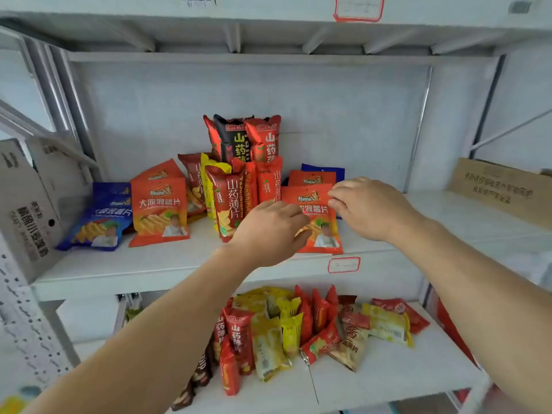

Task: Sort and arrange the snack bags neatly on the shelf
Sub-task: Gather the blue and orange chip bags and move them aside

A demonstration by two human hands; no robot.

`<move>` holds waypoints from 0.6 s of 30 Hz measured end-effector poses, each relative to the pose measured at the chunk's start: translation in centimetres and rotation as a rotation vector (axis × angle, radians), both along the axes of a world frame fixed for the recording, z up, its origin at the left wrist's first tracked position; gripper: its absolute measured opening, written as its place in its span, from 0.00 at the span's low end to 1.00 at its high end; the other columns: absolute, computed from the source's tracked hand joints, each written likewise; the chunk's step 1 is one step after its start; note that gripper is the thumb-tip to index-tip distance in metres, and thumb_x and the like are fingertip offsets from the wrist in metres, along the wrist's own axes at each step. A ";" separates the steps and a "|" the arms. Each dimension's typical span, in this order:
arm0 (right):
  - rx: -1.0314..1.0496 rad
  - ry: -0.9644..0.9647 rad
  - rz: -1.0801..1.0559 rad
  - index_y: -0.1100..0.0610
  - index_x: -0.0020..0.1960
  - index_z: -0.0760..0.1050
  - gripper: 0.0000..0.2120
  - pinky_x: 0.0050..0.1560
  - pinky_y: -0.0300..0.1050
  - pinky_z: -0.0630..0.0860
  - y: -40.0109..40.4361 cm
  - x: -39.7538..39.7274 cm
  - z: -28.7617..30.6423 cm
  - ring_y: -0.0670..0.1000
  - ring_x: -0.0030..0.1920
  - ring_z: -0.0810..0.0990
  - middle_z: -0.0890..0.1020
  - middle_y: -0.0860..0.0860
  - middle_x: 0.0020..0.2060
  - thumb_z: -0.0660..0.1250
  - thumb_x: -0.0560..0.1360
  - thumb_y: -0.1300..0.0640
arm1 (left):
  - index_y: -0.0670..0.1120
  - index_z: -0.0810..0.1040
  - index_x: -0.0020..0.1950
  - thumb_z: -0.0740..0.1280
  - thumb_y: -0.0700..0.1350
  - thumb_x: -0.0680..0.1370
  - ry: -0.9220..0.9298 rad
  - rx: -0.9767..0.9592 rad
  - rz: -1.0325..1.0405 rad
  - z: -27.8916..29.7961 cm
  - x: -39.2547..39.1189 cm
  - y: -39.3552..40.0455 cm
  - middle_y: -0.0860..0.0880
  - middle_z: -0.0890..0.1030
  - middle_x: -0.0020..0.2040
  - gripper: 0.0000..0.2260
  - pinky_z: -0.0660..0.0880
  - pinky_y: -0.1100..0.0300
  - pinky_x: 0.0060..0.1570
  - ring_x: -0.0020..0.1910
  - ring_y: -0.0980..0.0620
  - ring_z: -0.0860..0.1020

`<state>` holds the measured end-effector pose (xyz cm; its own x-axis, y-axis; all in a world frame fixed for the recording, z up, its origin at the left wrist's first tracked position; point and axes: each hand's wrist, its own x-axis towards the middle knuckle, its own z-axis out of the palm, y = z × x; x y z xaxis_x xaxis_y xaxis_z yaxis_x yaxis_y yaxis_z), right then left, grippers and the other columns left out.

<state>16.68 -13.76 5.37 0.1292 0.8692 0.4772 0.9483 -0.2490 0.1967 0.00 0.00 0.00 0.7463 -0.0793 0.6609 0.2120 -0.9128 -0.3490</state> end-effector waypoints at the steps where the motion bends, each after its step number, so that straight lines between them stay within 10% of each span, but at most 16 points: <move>1: -0.023 0.007 -0.016 0.52 0.61 0.77 0.17 0.57 0.52 0.75 0.0 0.4 -0.6 0.53 0.60 0.75 0.79 0.48 0.60 0.53 0.83 0.48 | 0.47 0.85 0.52 0.59 0.54 0.80 -0.003 -0.016 0.018 -0.6 0.5 0.0 0.48 0.84 0.46 0.18 0.79 0.51 0.42 0.42 0.44 0.82; 14: -0.096 0.144 -0.034 0.50 0.61 0.76 0.17 0.54 0.48 0.76 3.7 7.3 -5.7 0.50 0.58 0.76 0.79 0.47 0.59 0.52 0.83 0.48 | 0.46 0.85 0.49 0.59 0.53 0.78 -0.046 -0.261 0.125 -7.0 6.7 2.9 0.49 0.84 0.45 0.17 0.79 0.53 0.38 0.41 0.45 0.82; 18: -0.108 0.180 -0.053 0.51 0.64 0.74 0.17 0.49 0.45 0.73 6.0 9.3 -6.6 0.50 0.59 0.75 0.78 0.47 0.60 0.53 0.83 0.46 | 0.46 0.78 0.66 0.61 0.56 0.81 -0.128 -0.593 0.265 -8.7 8.9 4.2 0.48 0.79 0.63 0.21 0.75 0.50 0.56 0.60 0.44 0.77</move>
<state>25.98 -7.77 -1.20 0.2510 0.9039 0.3463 0.9567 -0.2861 0.0534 8.90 4.24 -8.75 0.6033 0.5012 0.6203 0.4626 -0.8535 0.2397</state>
